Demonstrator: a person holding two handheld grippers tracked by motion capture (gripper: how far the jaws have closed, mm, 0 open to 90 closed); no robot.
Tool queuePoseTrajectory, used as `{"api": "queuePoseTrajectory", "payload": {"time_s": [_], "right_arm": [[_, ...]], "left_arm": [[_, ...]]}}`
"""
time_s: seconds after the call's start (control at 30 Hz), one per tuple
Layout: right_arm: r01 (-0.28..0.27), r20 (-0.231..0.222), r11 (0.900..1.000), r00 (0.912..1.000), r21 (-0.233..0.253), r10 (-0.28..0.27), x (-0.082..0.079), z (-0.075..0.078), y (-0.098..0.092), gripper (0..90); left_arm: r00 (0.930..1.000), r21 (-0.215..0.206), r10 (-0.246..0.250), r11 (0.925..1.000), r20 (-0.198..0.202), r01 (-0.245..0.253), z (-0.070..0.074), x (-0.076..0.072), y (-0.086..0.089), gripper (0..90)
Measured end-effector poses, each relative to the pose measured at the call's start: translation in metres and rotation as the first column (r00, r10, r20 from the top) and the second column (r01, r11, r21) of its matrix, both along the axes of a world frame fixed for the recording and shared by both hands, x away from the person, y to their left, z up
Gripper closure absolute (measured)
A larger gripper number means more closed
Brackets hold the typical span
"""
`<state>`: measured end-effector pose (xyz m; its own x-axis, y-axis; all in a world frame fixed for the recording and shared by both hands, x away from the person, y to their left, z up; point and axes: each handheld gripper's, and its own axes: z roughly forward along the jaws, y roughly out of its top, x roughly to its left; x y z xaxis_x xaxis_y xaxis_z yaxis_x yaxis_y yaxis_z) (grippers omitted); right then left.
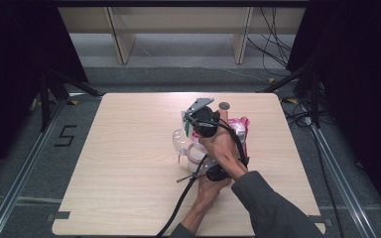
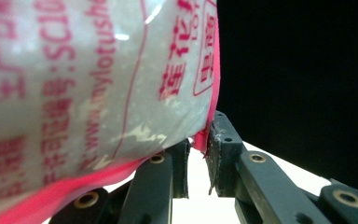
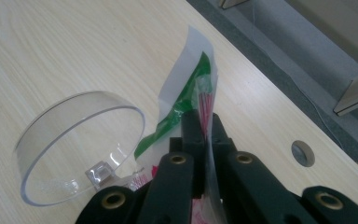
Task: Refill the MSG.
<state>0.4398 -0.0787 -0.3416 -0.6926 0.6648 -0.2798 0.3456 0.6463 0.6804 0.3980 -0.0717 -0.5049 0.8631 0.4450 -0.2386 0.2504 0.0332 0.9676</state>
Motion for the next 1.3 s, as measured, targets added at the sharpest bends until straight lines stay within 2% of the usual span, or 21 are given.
{"api": "queuePoseTrajectory", "payload": {"time_s": [0.07,0.1,0.17,0.23,0.27,0.37,0.53,0.63,0.87,0.9,1.0,1.1,1.13,1.2,1.3], "right_arm": [[-0.002,-0.017,1.0,0.9999,-0.017,0.001,0.0,0.001,0.003,90.0],[-0.006,-0.008,1.0,0.9999,-0.025,0.005,0.001,0.001,0.004,90.0],[-0.008,-0.017,0.999,0.9998,-0.031,0.007,0.0,0.0,0.006,90.0],[-0.028,-0.013,0.999,0.9995,-0.042,0.027,0.001,0.0,0.007,90.0],[-0.03,-0.014,0.999,0.9995,-0.044,0.029,0.002,-0.001,0.008,90.0],[-0.036,-0.018,0.998,0.9992,-0.046,0.035,0.003,0.0,0.008,90.0],[-0.025,-0.031,0.998,0.9992,-0.05,0.024,0.005,-0.001,0.01,90.0],[-0.03,-0.031,0.998,0.9991,-0.059,0.029,0.006,-0.002,0.011,90.0],[-0.036,-0.027,0.998,0.999,-0.055,0.034,0.006,-0.002,0.011,90.0],[-0.035,-0.029,0.998,0.999,-0.056,0.033,0.006,-0.002,0.011,90.0],[-0.038,-0.03,0.996,0.9989,-0.083,0.035,0.007,-0.005,0.014,90.0],[-0.031,-0.032,0.997,0.9991,-0.067,0.029,0.006,-0.005,0.014,90.0],[-0.049,-0.017,0.996,0.9987,-0.076,0.048,0.007,-0.005,0.013,90.0],[-0.045,-0.03,0.994,0.9986,-0.096,0.043,0.006,-0.008,0.016,90.0],[-0.043,-0.025,0.996,0.9988,-0.077,0.041,0.007,-0.006,0.016,90.0]], "left_arm": [[0.9999,-0.003,-0.003,1.0,0.01,0.003,0.001,-0.001,0.0,79.4],[0.9987,0.049,-0.033,0.9983,0.038,0.031,0.002,0.0,0.005,79.4],[0.9993,0.035,-0.016,0.9993,0.033,0.015,0.002,-0.001,0.003,79.5],[0.9992,0.039,-0.023,0.999,0.033,0.022,0.002,-0.001,0.004,79.6],[0.9998,-0.001,-0.014,0.9999,0.015,0.014,0.002,-0.002,0.001,79.7],[0.9995,0.024,-0.013,0.9996,0.03,0.013,0.002,-0.002,0.003,79.7],[0.9993,0.023,-0.016,0.9996,0.033,0.015,0.002,-0.002,0.003,79.7],[0.999,0.039,-0.014,0.9991,0.043,0.013,0.001,-0.002,0.003,79.8],[0.9988,0.033,-0.018,0.9993,0.046,0.017,0.002,-0.001,0.004,79.8],[0.9995,0.044,-0.008,0.999,0.03,0.006,0.003,-0.004,0.005,79.9],[0.9996,0.056,0.001,0.9984,0.029,-0.002,0.004,-0.005,0.004,80.0],[0.9994,0.049,0.0,0.9988,0.035,-0.002,0.004,-0.003,0.005,80.1],[0.9995,0.048,-0.002,0.9988,0.031,0.0,0.004,-0.004,0.004,80.3],[0.9995,0.049,0.002,0.9988,0.032,-0.003,0.004,-0.004,0.004,80.4],[0.9996,0.04,0.009,0.9992,0.029,-0.01,0.004,-0.003,0.004,80.5]]}}
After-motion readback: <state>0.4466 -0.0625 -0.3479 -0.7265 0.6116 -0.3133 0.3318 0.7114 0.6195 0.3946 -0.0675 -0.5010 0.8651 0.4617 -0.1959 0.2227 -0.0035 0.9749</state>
